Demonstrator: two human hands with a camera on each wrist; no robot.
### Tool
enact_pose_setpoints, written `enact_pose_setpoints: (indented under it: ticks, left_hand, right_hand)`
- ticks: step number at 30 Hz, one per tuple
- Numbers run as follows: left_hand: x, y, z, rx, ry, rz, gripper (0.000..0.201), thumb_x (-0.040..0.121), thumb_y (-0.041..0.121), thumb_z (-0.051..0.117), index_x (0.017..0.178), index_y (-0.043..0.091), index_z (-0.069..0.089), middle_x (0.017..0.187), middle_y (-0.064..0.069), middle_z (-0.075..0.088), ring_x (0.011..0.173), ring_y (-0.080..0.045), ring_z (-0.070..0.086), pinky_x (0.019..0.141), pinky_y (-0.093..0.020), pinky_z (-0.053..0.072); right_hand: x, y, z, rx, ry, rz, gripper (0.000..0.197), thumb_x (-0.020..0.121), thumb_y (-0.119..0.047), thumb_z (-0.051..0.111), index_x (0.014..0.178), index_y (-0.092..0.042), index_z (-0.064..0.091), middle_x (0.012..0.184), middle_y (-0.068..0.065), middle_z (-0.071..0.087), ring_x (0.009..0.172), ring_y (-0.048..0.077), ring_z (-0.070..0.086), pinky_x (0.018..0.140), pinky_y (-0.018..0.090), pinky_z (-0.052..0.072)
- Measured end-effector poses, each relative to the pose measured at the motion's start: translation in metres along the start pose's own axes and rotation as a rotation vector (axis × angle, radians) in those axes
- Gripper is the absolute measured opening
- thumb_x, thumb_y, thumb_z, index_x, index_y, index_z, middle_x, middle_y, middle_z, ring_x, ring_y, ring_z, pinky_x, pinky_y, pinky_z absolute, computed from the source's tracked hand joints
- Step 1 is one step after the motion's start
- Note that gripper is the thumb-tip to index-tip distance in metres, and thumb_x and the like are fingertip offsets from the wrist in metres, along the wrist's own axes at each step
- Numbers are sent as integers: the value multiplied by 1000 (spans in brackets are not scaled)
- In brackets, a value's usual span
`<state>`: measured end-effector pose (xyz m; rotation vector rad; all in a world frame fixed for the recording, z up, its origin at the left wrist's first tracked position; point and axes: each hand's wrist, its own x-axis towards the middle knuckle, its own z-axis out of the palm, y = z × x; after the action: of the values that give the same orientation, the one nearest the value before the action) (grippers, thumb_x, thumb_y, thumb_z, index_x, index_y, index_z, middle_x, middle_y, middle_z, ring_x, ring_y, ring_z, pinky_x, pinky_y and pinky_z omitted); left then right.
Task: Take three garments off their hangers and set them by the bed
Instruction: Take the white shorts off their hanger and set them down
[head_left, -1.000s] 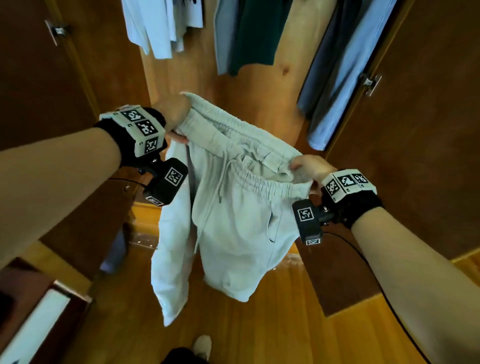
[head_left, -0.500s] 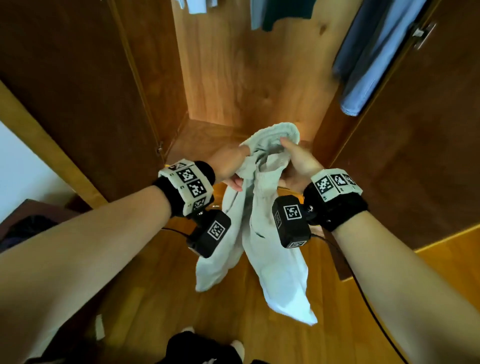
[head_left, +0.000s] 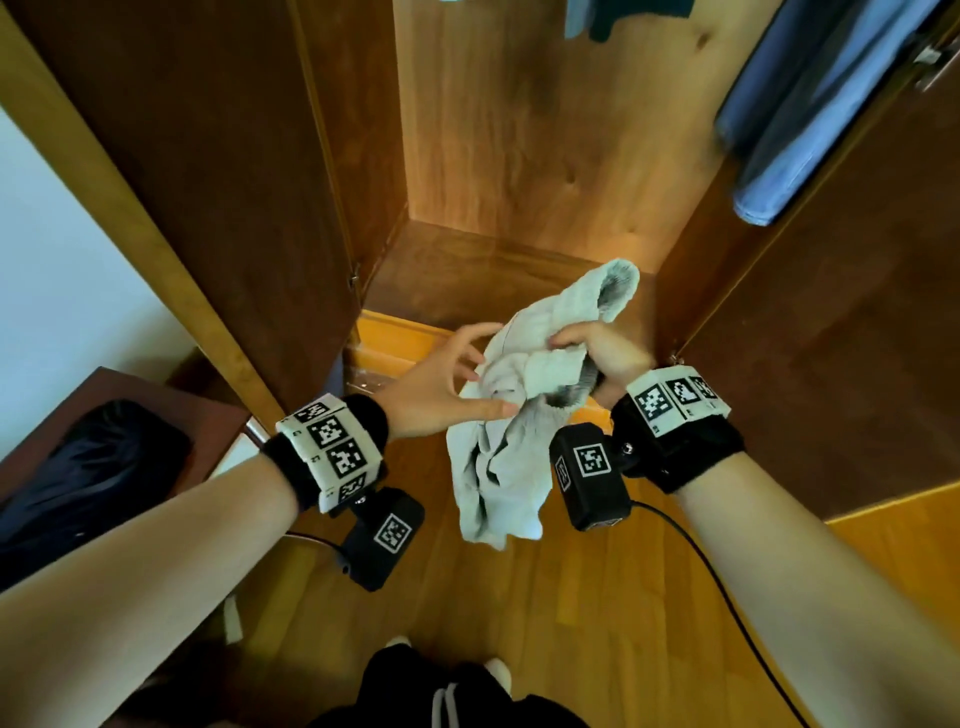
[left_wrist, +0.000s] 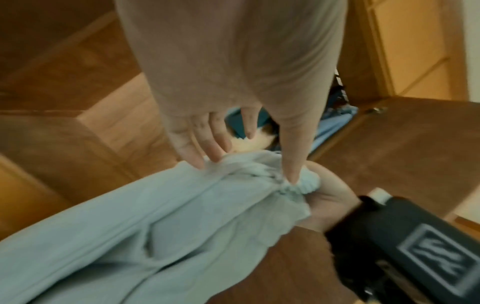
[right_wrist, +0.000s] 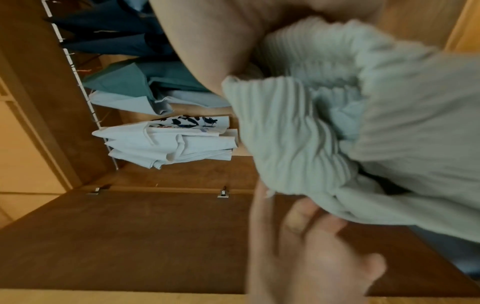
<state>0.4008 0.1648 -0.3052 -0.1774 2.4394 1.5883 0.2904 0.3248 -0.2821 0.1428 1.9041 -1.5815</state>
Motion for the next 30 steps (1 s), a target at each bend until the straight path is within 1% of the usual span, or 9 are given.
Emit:
enact_pose_setpoints:
  ticks: [4,9,12,15,18,21,24,27,30]
  left_hand:
    - [1,-46,-4,162,31,-106,125,58,45,85,149,37,-1,159,7,6,147,-21,8,118,-53,19]
    - [14,-84,12,216,233,-218,145,35,77,76,150,33,1,160,-1,9,148,-29,4,120,-53,8]
    - [21,-93,9,84,466,-369,128,49,59,83,150,31,8,157,-8,14,146,-32,12,118,-52,20]
    - [25,-99,-5,-13,604,-349,76,67,61,63,131,25,45,137,-14,50,127,-38,46,101,-52,43]
    - [25,-97,-23,-58,685,-367,32,93,24,44,114,4,58,115,-25,63,104,-43,58,78,-41,45]
    - [17,-97,-44,21,739,-399,34,94,17,38,124,12,53,127,-19,59,112,-41,55,88,-43,46]
    - [6,-94,-59,9,810,-377,27,91,17,41,116,16,52,118,-17,61,106,-38,57,84,-43,47]
    - [-2,-87,-68,-78,899,-285,26,88,8,44,112,13,54,107,-16,63,98,-33,59,76,-38,47]
    - [-9,-77,-68,-65,891,-222,31,86,-3,44,110,9,58,93,-16,62,83,-28,57,70,-32,47]
  right_hand:
    - [-8,-27,15,57,-36,-106,25,43,-19,73,68,-14,69,92,13,66,104,33,64,100,53,45]
    - [-43,-72,38,255,-157,-248,9,76,-1,58,70,-6,64,72,6,69,75,21,68,78,30,54]
    - [-58,-94,42,327,-249,-335,8,79,2,54,78,-2,61,83,10,62,88,25,63,90,33,49]
    - [-66,-106,34,388,-320,-356,12,79,0,53,88,-1,61,93,13,64,99,28,63,100,37,47]
    - [-64,-107,11,329,-323,-378,18,84,0,48,87,-1,66,90,10,69,95,26,66,96,35,50]
    - [-37,-85,-20,172,-173,-279,29,84,-4,53,110,-2,64,119,14,66,109,29,63,98,42,50]
    - [-1,-51,-44,27,36,-67,24,85,-3,56,109,0,61,129,17,58,94,27,65,81,36,56]
    - [25,-15,-46,-318,203,68,25,93,-2,46,116,1,55,140,20,45,113,31,55,98,33,47]
    - [44,2,-16,-447,76,19,30,88,-10,57,118,-15,57,140,13,50,116,23,53,78,25,47]
